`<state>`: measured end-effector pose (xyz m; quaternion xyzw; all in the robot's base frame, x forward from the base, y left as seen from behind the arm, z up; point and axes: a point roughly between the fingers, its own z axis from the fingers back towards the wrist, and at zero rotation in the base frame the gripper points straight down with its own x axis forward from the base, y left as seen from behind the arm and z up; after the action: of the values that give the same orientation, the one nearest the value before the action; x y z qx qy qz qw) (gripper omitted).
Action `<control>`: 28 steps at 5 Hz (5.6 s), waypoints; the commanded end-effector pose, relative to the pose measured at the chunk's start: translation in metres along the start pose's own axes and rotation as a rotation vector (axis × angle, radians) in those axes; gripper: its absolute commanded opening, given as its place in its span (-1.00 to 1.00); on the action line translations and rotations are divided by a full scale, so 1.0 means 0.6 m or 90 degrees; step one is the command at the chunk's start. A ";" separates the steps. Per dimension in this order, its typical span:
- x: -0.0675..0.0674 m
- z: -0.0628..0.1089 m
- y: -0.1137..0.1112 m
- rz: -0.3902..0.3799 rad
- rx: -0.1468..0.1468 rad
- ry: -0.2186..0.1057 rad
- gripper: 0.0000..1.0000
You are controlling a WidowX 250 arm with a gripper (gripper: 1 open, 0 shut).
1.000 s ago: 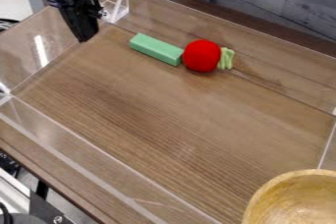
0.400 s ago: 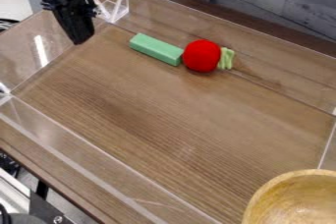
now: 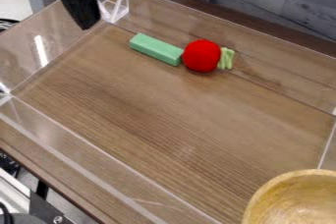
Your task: Move the red fruit to the left
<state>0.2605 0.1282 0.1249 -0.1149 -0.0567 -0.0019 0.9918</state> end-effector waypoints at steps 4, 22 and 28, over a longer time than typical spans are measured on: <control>0.014 -0.034 -0.019 -0.120 -0.029 0.003 -1.00; 0.007 -0.070 -0.029 -0.017 0.068 0.041 1.00; 0.022 -0.103 -0.073 0.065 0.073 -0.010 1.00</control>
<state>0.2705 0.0696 0.0649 -0.0661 -0.0338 0.0547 0.9957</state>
